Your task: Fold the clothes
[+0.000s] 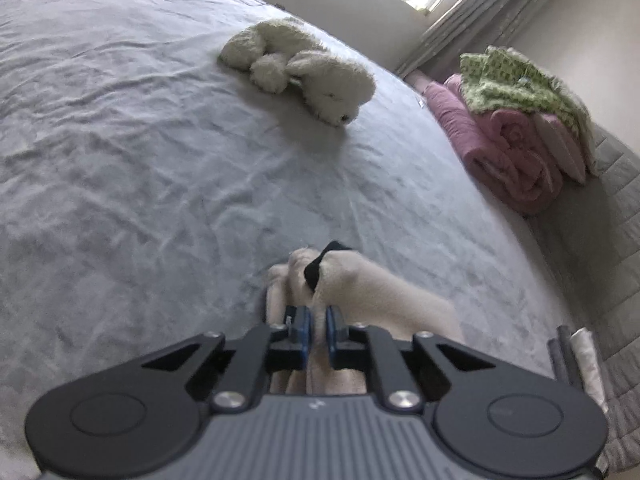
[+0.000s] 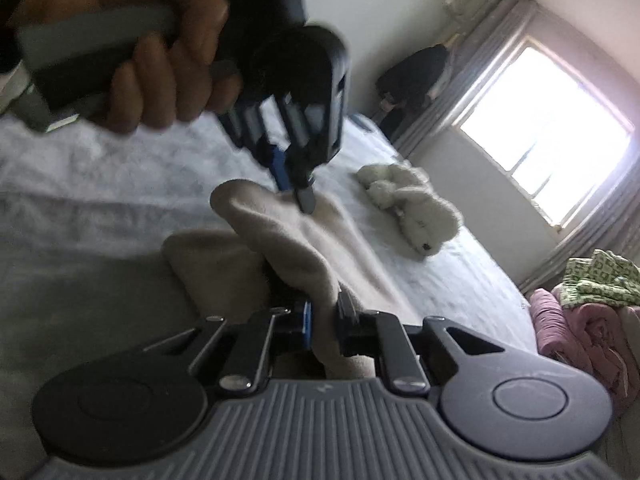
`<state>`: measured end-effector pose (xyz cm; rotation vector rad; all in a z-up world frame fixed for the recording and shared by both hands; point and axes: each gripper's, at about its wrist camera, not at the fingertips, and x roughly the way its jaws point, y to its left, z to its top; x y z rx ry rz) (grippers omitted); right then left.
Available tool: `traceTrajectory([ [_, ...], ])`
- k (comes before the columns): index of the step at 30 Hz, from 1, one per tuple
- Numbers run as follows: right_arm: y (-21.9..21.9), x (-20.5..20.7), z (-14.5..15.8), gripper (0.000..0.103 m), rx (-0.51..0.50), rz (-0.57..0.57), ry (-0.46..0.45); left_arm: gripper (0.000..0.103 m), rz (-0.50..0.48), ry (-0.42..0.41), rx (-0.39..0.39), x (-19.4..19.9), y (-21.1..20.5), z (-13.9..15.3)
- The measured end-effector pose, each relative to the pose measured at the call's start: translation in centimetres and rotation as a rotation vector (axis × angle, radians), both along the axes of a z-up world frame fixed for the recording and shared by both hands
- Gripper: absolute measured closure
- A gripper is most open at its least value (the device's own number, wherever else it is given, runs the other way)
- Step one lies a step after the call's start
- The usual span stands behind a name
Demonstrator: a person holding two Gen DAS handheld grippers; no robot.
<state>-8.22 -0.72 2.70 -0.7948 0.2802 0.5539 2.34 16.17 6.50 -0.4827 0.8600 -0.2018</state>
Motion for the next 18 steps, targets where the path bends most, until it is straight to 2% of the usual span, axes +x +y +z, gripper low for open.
traceTrajectory([
  [3, 0.3, -0.1, -1.8, 0.087, -0.057, 0.015, -0.001, 0.094, -0.008, 0.015, 0.062, 0.1, -0.7, -0.8],
  [5, 0.4, -0.3, -2.0, 0.087, -0.064, 0.019, -0.007, 0.094, -0.009, 0.009, 0.075, -0.1, -0.8, -0.8],
  [11, -0.3, -0.5, -2.2, 0.086, -0.052, 0.056, 0.016, 0.094, -0.018, 0.005, 0.116, -0.6, -1.0, -0.7],
  [16, -0.7, -0.9, -2.6, 0.086, -0.042, 0.078, 0.026, 0.093, -0.042, -0.025, 0.222, -1.6, -2.0, -0.1],
  [18, -0.9, -0.8, -2.6, 0.086, -0.026, 0.080, 0.035, 0.093, -0.039, -0.014, 0.224, -1.2, -2.1, -0.3],
])
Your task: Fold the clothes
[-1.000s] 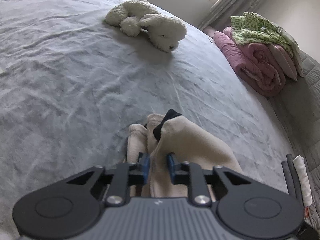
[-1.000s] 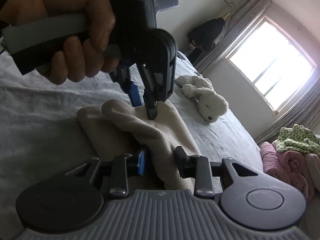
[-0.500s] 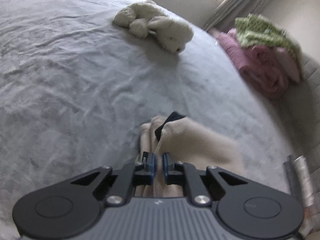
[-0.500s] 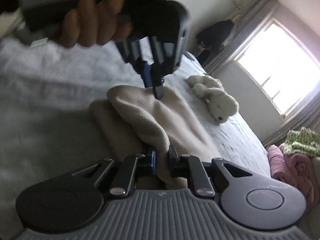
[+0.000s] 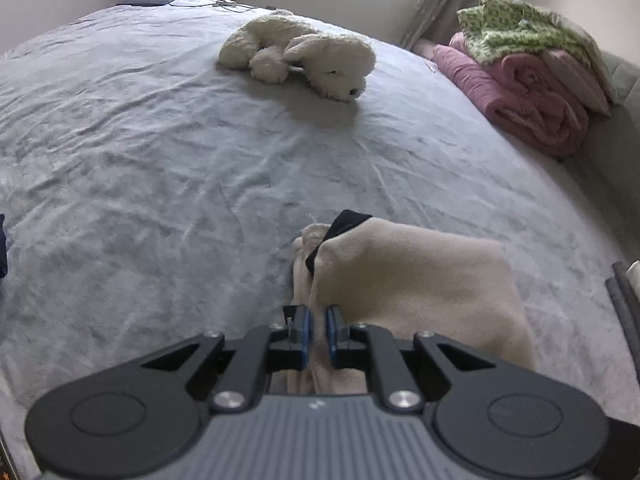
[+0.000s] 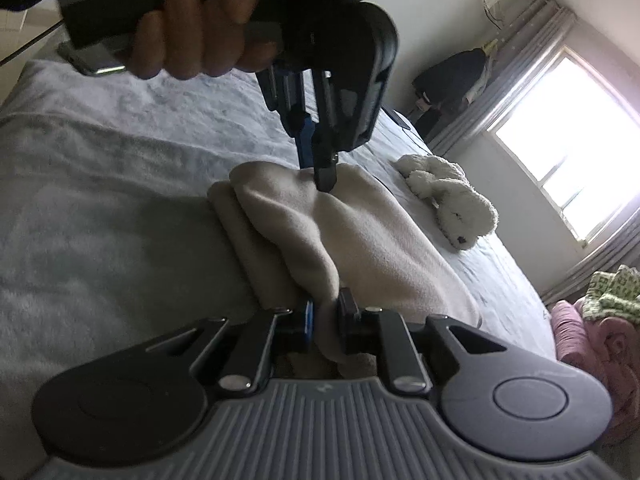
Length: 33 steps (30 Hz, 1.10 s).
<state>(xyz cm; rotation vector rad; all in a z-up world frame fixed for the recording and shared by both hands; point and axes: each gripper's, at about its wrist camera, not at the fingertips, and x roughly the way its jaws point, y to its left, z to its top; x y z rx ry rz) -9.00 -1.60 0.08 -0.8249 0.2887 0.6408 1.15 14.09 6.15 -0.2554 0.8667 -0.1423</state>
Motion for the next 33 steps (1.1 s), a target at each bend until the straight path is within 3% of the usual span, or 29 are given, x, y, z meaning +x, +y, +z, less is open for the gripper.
traceTrajectory([
  [6, 0.3, -0.5, -0.3, 0.085, -0.023, 0.002, -0.015, 0.081, 0.034, 0.025, -0.042, 0.3, 0.9, 0.4],
  [8, 0.4, -0.5, -0.3, 0.085, -0.028, 0.004, -0.017, 0.082, 0.046, 0.001, -0.051, -0.1, 1.2, 1.2],
  [13, 0.4, -0.7, -0.4, 0.085, -0.015, -0.001, -0.014, 0.083, -0.033, -0.214, 0.059, -2.1, -0.1, 4.2],
  [15, 0.5, -0.8, -0.5, 0.085, -0.010, -0.004, -0.012, 0.083, -0.081, -0.233, 0.036, -2.2, -0.8, 4.2],
  [18, 0.5, -0.7, -0.4, 0.085, 0.000, -0.011, -0.004, 0.083, -0.130, -0.206, 0.025, -1.8, -1.8, 3.3],
  [23, 0.2, -0.6, -0.2, 0.085, 0.028, -0.019, 0.011, 0.083, -0.152, -0.102, 0.102, -0.8, -3.6, 0.6],
  [28, 0.2, -1.0, 0.4, 0.081, 0.038, -0.033, 0.014, 0.083, -0.157, -0.088, 0.134, -0.5, -3.9, 0.0],
  [33, -2.2, -0.4, 3.6, 0.083, 0.230, -0.085, 0.207, 0.083, -0.162, -0.088, 0.151, -0.5, -3.8, -0.2],
])
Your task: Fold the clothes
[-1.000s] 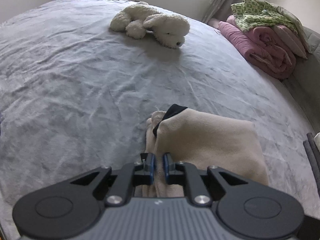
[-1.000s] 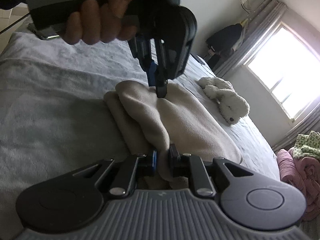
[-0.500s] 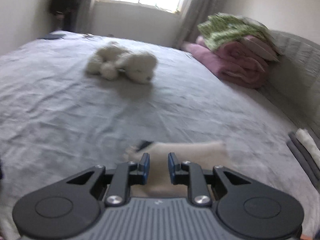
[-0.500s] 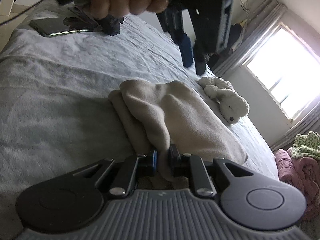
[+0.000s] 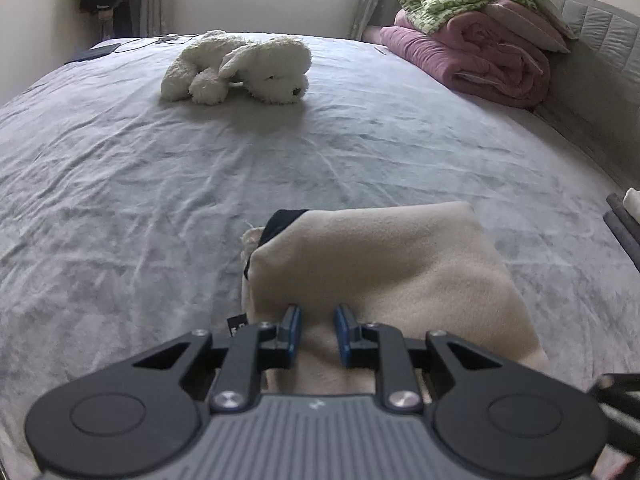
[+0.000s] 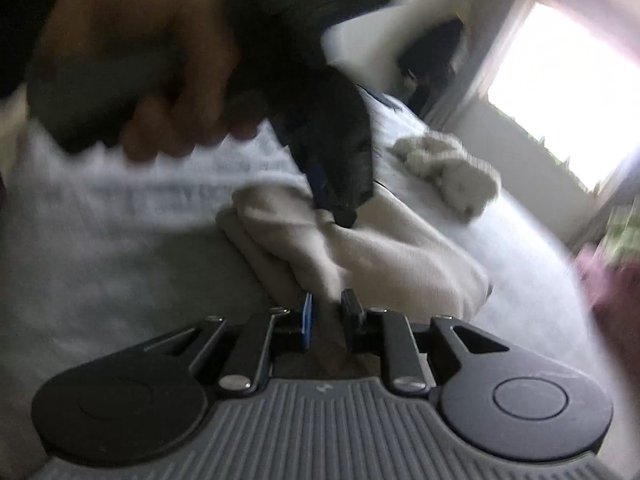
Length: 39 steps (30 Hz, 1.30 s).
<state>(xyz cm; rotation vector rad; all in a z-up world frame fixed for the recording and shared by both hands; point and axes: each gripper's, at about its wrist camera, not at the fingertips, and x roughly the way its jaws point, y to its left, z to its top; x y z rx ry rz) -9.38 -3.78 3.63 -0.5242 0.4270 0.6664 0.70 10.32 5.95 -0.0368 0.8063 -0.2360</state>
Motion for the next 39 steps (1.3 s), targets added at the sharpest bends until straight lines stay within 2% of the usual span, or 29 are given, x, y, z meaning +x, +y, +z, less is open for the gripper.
traceTrajectory([
  [1, -0.8, 0.2, 0.8, 0.090, 0.057, -0.014, 0.041, 0.083, 0.001, 0.002, -0.002, 0.1, 0.1, 0.0],
  [2, -1.5, 0.5, 1.4, 0.093, 0.100, -0.029, 0.066, 0.083, 0.002, 0.003, -0.004, 0.1, 0.1, 0.0],
  [4, -2.6, 1.0, 2.5, 0.093, 0.161, -0.066, 0.088, 0.083, 0.004, 0.003, -0.005, 0.0, 0.1, 0.0],
  [9, -3.7, 3.1, 3.4, 0.093, 0.239, -0.187, 0.103, 0.083, 0.000, -0.004, 0.006, -0.2, -0.1, 0.0],
  [11, -3.6, 3.7, 3.0, 0.093, 0.236, -0.199, 0.123, 0.083, -0.002, -0.004, 0.005, -0.2, 0.0, 0.0],
  [13, -3.1, 3.9, 1.9, 0.086, 0.211, -0.195, 0.143, 0.083, -0.005, -0.002, -0.002, -0.2, 0.1, 0.0],
  [16, -2.3, 3.1, -0.2, 0.084, 0.148, -0.201, 0.112, 0.083, -0.005, -0.004, -0.017, -0.2, 0.2, 0.2],
  [19, -2.2, 2.9, -0.7, 0.083, 0.148, -0.210, 0.107, 0.083, 0.000, -0.016, -0.026, -0.6, 0.3, 0.7],
  [25, -2.8, 3.6, -0.9, 0.083, 0.190, -0.213, 0.145, 0.083, -0.123, -0.108, -0.076, -3.5, -0.5, 2.4],
  [28, -2.6, 3.4, -0.8, 0.083, 0.187, -0.215, 0.139, 0.083, -0.183, -0.084, -0.074, -4.4, -1.4, 1.7],
  [31, -2.4, 3.5, -0.8, 0.083, 0.187, -0.214, 0.138, 0.083, -0.231, -0.052, -0.023, -5.1, -2.5, 0.4],
  [33, -2.8, 3.7, -0.8, 0.083, 0.209, -0.215, 0.153, 0.083, -0.235, -0.042, 0.020, -5.3, -2.9, -0.5],
  [36, -3.3, 3.7, -0.7, 0.083, 0.246, -0.215, 0.180, 0.084, -0.218, -0.018, 0.009, -5.0, -2.6, -1.0],
  [39, -3.1, 3.7, -0.2, 0.083, 0.234, -0.208, 0.184, 0.084, -0.211, -0.001, 0.009, -4.8, -2.5, -1.2],
])
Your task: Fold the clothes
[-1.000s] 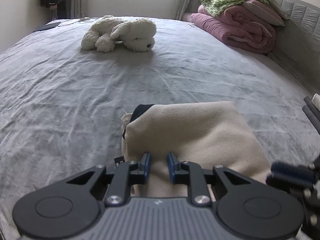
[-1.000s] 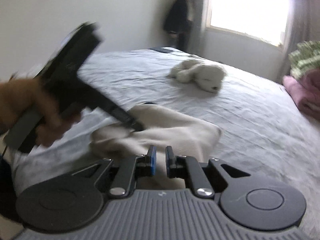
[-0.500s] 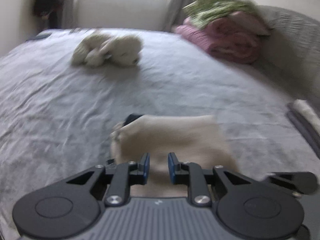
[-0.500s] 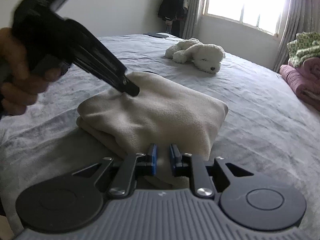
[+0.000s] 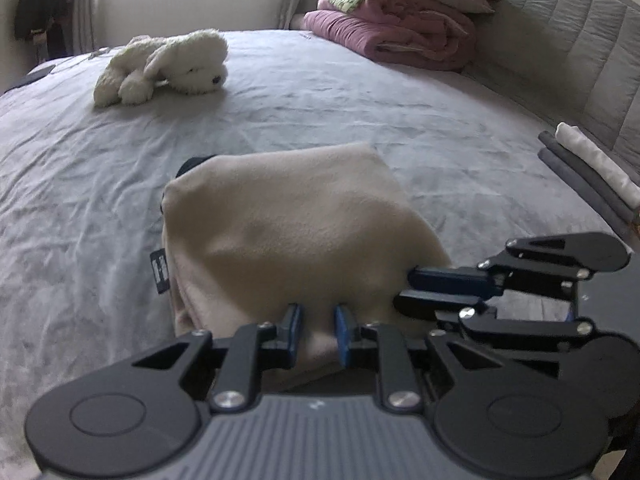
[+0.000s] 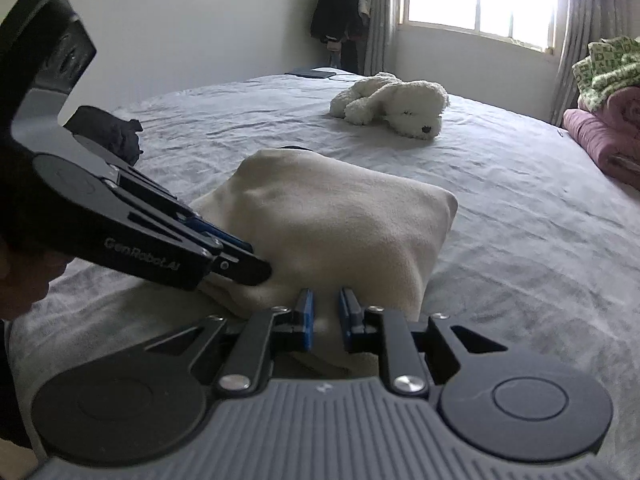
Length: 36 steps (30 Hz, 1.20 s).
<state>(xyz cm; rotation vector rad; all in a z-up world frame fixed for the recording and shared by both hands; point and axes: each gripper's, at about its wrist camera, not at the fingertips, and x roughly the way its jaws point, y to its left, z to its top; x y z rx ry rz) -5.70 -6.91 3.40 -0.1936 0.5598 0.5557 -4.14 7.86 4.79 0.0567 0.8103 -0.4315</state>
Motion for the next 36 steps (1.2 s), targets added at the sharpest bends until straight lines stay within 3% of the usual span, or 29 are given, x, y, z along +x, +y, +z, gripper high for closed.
traceTrajectory([
  [2, 0.0, 0.0, 0.8, 0.085, 0.005, 0.003, 0.009, 0.084, 0.002, 0.000, 0.006, 0.0, 0.0, -0.1],
  [5, -1.0, 0.9, 2.5, 0.084, 0.092, -0.024, 0.019, 0.084, 0.005, 0.004, 0.004, -0.1, 0.0, -0.2],
  [10, -1.4, 5.1, 4.0, 0.082, 0.137, -0.083, 0.029, 0.084, 0.007, 0.006, 0.002, -0.1, -0.1, -0.3],
  [13, -1.2, 8.5, 3.3, 0.084, 0.166, -0.110, 0.100, 0.084, 0.006, 0.004, 0.000, -0.2, 0.0, -0.2],
  [17, -1.0, 10.9, 0.2, 0.088, 0.147, -0.145, 0.205, 0.084, 0.005, 0.002, -0.003, -0.2, 0.0, -0.3],
  [24, -1.6, 11.6, 0.1, 0.094, 0.176, -0.145, 0.254, 0.084, 0.007, 0.005, 0.000, -0.1, -0.1, -0.2],
  [27, -2.6, 11.7, 1.0, 0.095, 0.208, -0.131, 0.233, 0.084, 0.006, 0.006, 0.002, -0.1, -0.1, -0.2],
  [29, -3.0, 11.9, 2.0, 0.090, 0.230, -0.172, 0.199, 0.084, 0.006, 0.007, 0.003, -0.1, -0.1, -0.2],
  [30, -3.0, 12.1, 2.2, 0.081, 0.226, -0.186, 0.189, 0.084, 0.005, 0.008, 0.004, -0.1, -0.1, -0.2],
  [31, -2.9, 12.3, 2.3, 0.080, 0.212, -0.194, 0.185, 0.084, 0.004, 0.008, 0.005, -0.1, -0.1, -0.1],
  [36, -1.5, 13.7, -0.3, 0.080, 0.117, -0.192, 0.221, 0.084, 0.003, 0.004, 0.009, 0.0, -0.2, -0.1],
])
